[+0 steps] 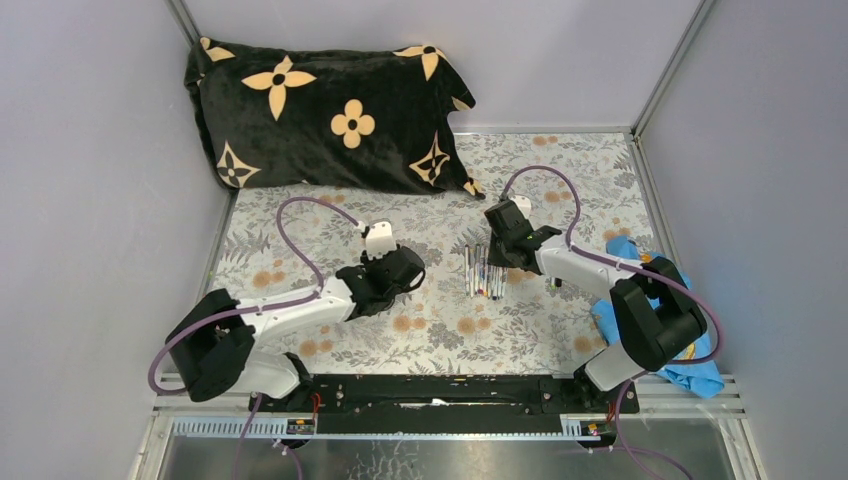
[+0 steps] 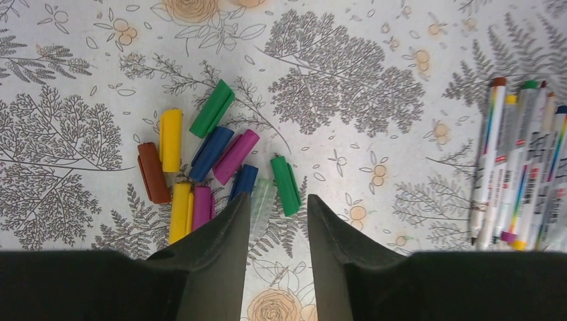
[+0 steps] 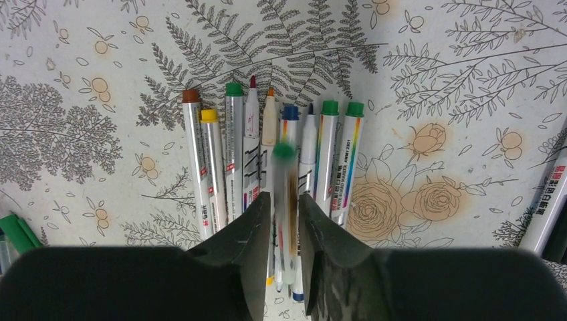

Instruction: Open the pen caps

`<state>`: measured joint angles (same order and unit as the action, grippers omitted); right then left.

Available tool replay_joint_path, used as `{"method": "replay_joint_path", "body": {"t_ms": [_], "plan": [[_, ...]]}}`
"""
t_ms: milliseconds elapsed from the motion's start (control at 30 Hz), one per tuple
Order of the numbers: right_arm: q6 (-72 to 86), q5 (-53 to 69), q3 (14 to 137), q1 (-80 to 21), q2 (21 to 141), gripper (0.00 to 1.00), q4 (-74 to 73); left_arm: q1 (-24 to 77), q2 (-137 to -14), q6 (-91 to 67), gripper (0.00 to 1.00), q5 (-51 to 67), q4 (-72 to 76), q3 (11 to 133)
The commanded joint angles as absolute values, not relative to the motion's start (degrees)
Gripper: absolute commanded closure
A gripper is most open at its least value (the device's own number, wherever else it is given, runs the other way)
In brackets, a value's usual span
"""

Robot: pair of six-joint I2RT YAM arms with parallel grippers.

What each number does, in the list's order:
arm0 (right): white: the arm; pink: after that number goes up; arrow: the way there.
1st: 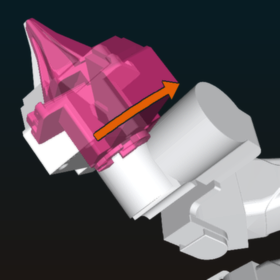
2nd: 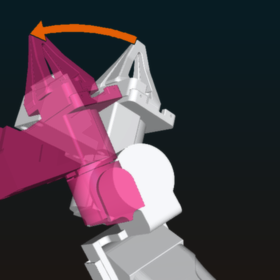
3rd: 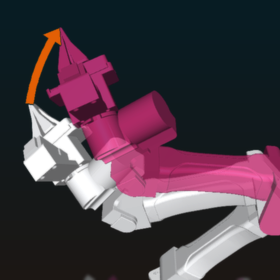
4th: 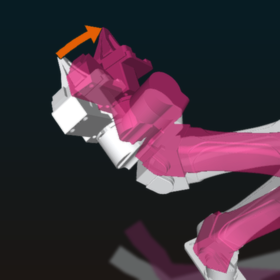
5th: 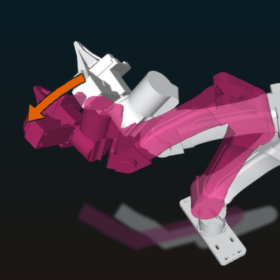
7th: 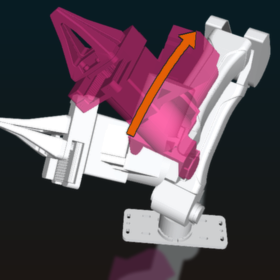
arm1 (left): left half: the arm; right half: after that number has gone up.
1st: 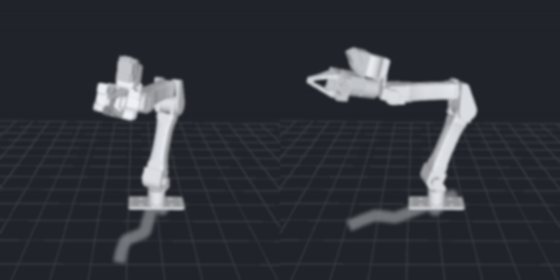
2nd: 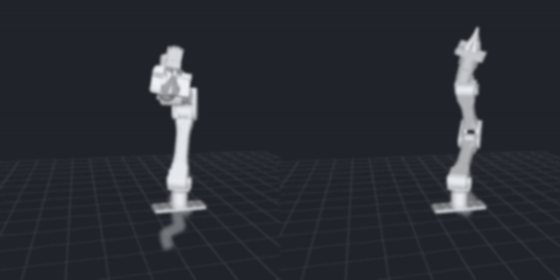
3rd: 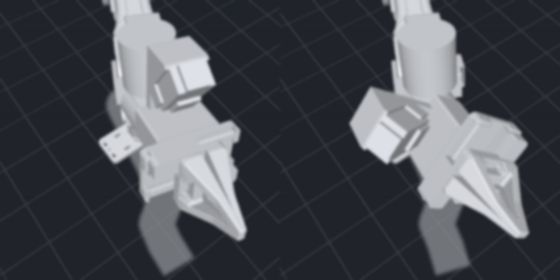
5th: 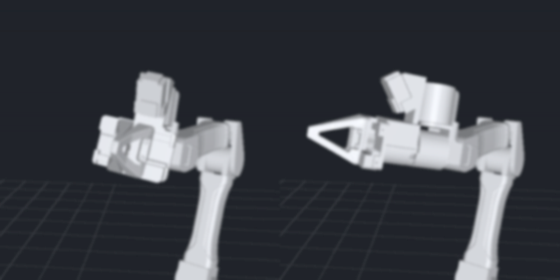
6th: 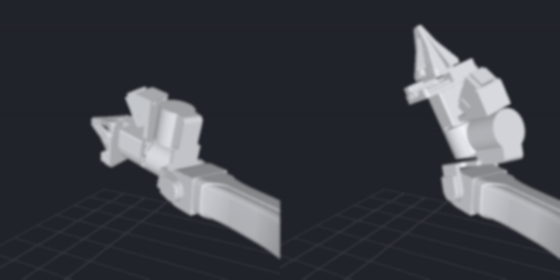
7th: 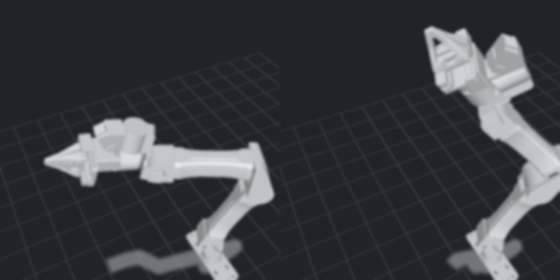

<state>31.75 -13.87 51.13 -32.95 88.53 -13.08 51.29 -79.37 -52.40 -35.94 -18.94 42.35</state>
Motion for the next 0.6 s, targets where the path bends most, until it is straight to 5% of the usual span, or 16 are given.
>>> {"method": "replay_joint_path", "body": {"t_ms": [0, 400, 567], "plan": [[31.5, -13.5, 51.8, -32.5, 89.6, 0.71, -12.5, 50.8, -76.7, -53.0, 0.57, -36.0, -18.9, 42.5], [30.6, -17.6, 53.6, -32.6, 83.1, 0.66, -15.4, 50.8, -74.5, -53.2, 0.56, -35.3, -18.7, 42.0], [29.3, -23.4, 55.2, -30.5, 80.0, 0.64, -21.1, 50.9, -71.8, -51.7, 0.46, -32.7, -14.6, 40.2]]}}
